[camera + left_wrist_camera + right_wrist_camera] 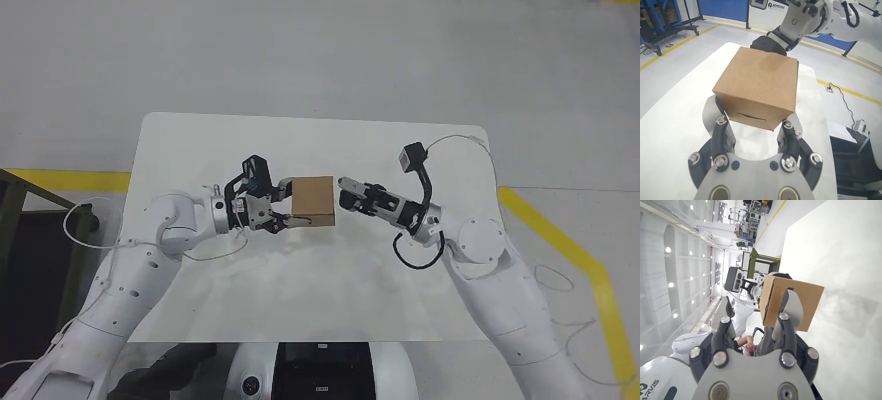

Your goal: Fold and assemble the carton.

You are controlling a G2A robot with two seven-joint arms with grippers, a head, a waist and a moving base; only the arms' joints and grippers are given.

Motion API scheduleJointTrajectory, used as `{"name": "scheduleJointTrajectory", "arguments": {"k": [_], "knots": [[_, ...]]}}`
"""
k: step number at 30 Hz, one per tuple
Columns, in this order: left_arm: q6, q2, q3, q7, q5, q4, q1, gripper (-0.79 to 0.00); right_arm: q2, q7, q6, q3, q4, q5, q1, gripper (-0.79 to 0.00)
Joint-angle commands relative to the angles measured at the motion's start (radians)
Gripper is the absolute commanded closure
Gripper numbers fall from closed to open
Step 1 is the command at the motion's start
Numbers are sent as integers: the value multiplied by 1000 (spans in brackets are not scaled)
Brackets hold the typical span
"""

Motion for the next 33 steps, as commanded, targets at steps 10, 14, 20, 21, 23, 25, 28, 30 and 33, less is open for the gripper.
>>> {"name": "scheduleJointTrajectory", "arguments": {"k": [10, 14, 20, 21, 23, 25, 28, 30, 33], "knots": [[49, -7, 46, -12, 117, 13, 12, -388, 12, -69, -181, 90, 12, 0, -73, -785], [74, -15, 84, 5, 187, 29, 12, -391, 12, -69, -266, 99, 35, 16, -78, -785], [118, -29, 131, 37, 259, 65, -14, -388, 12, -64, -315, 105, 55, 30, -82, -785], [124, -32, 137, 45, 262, 74, -19, -385, 12, -64, -320, 106, 58, 32, -82, -785], [140, -37, 146, 57, 265, 92, -33, -385, 12, -64, -329, 106, 64, 36, -82, -785], [153, -42, 155, 64, 262, 113, -47, -391, 12, -63, -334, 105, 70, 41, -81, -785], [165, -51, 170, 63, 252, 148, -70, -588, 11, -61, -340, 99, 87, 48, -74, -785], [162, -56, 178, 58, 234, 169, -85, -760, 9, -62, -345, 95, 102, 51, -69, -785], [160, -62, 188, 46, 218, 199, -105, -785, 7, -66, -348, 86, 123, 51, -60, -785]]}}
